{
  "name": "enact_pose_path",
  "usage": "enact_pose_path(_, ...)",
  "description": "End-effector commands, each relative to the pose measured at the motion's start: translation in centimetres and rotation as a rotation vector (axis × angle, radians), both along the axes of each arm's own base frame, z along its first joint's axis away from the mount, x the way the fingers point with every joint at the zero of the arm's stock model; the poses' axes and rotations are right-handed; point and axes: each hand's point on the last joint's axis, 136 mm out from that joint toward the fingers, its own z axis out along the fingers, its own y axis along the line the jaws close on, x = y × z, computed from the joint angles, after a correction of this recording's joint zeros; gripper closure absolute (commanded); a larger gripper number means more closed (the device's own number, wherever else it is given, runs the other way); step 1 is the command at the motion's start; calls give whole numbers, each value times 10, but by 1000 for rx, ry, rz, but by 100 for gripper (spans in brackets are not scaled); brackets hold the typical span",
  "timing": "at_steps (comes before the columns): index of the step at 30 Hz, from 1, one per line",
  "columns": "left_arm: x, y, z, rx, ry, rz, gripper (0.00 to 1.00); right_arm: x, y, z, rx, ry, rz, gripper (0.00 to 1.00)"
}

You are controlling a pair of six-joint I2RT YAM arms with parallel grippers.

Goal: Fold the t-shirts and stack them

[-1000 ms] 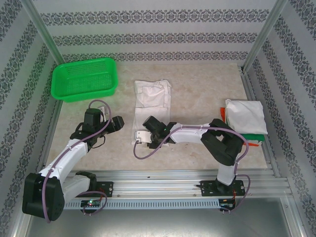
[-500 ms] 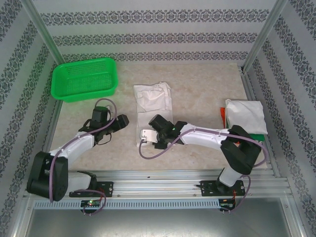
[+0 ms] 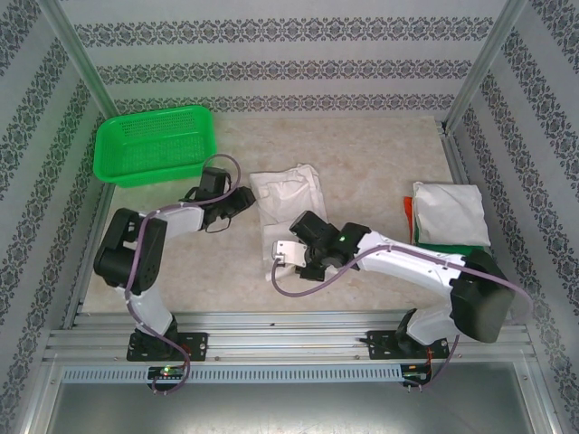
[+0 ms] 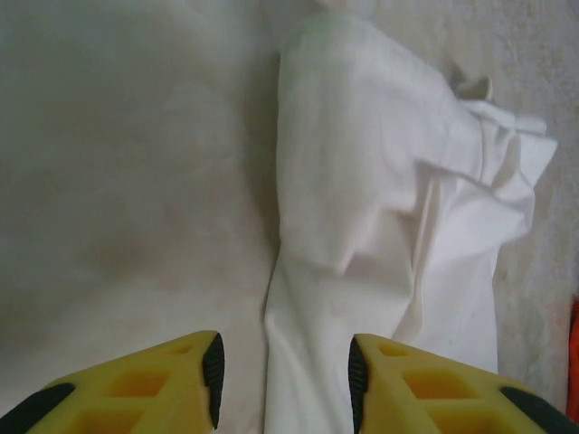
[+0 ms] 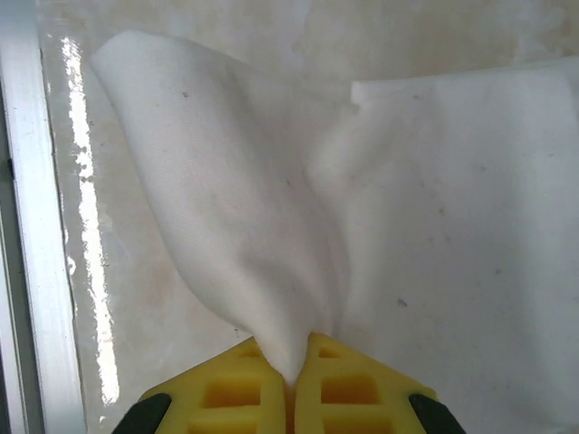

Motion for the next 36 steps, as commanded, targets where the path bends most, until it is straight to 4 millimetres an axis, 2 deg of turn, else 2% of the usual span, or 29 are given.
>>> enact_pose_path(1,14,-22,9,-80,-30,-28,60,-7,-7,8,-1,17,-11,100)
enact_pose_path(6,15,-45,5,-104,-17,-86,62,-1,-11,10,-13,-5,-17,100)
enact_pose_path(12,4,-49,-15,-102,38,-97,65,7,-7,13,0,-11,-13,100)
enact_pose_path(17,3,-51,-26,-110,59,-98,67,10,-2,17,5,-14,1,100)
enact_pose_path(20,4,-50,-32,-94,70,-104,76,14,-2,22,15,-26,-2,100)
enact_pose_path(24,-1,-51,-44,-78,110,-122,93,22,0,36,43,-59,3,100)
enact_pose_path(26,-5,-46,-52,-45,133,-114,100,31,0,43,46,-92,6,100)
enact_pose_path(30,-14,-35,-62,33,172,-124,100,56,1,51,27,-143,13,100)
enact_pose_path(36,-22,-23,-76,62,222,-144,100,111,-2,54,-21,-210,-12,100)
